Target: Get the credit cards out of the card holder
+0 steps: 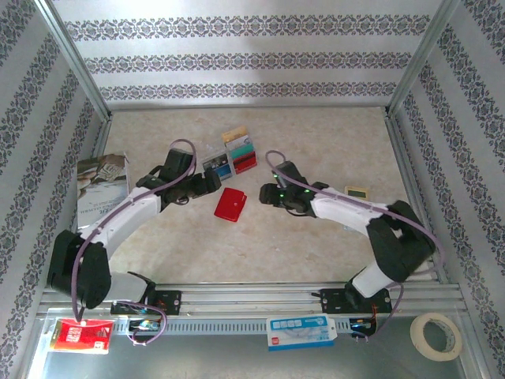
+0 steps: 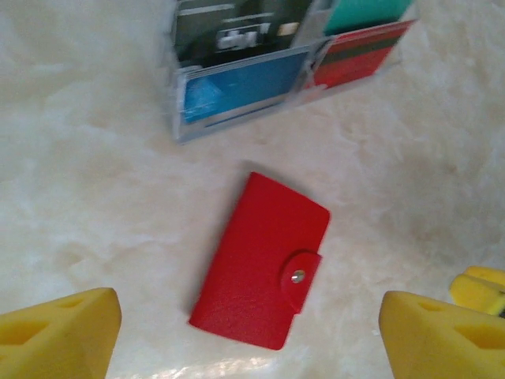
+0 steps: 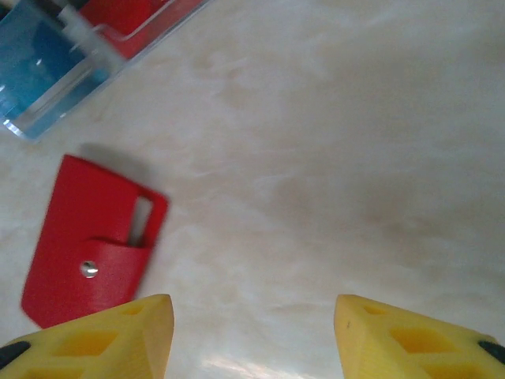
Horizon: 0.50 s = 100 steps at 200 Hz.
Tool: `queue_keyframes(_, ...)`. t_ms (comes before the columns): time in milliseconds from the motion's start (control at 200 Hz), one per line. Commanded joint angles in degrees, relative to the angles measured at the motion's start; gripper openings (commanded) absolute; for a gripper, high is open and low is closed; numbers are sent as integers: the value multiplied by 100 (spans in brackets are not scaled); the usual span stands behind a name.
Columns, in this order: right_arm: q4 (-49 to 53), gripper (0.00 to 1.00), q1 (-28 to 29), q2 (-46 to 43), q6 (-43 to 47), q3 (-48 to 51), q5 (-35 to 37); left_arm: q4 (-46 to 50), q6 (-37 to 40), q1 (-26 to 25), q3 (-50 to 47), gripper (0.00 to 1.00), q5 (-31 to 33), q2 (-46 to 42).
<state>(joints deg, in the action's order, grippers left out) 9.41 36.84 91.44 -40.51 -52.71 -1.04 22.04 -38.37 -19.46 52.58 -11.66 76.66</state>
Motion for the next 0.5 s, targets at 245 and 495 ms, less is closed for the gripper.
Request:
queue_keyframes(245,1007,59,852,1864,-26,-1956,221,-731,-646,815,-930,100,-255,-1034)
queue_keyframes(495,1857,61,1080,2642,456,-2949,659,-854,-751,953,-1021,100,-380,-946)
